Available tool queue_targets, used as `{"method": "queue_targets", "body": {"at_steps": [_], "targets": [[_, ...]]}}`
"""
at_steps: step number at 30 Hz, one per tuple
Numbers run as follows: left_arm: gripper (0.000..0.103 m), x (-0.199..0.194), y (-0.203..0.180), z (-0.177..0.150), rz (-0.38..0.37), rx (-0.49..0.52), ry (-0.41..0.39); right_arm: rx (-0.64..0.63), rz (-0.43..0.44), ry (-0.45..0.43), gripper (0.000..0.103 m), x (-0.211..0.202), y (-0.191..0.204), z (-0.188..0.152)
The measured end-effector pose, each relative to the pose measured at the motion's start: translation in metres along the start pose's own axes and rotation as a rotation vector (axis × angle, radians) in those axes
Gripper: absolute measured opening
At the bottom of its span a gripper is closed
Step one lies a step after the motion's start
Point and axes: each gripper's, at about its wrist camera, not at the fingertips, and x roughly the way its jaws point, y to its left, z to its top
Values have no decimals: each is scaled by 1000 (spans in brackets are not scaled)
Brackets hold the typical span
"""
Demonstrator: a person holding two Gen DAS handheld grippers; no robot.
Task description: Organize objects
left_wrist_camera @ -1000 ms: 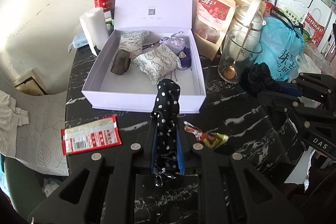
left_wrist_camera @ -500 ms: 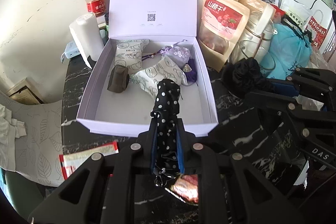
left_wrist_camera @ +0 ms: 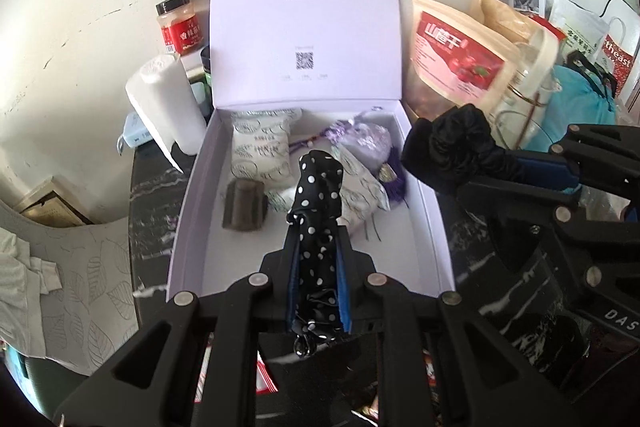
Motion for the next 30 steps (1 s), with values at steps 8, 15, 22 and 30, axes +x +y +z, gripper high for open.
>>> {"method": "queue_targets", "body": {"at_steps": [8, 15, 22, 30], "targets": [[15, 3, 24, 34, 42, -53, -37, 38, -7, -15, 15, 9, -20, 26], [15, 15, 37, 59, 69, -51, -55, 61, -7, -10, 15, 24, -28, 40], [15, 40, 50, 78, 98, -52, -55, 36, -36, 22, 15, 50, -29, 51], [15, 67, 71, 86, 116, -58, -31, 33, -15, 42, 15, 76, -31, 60]]}}
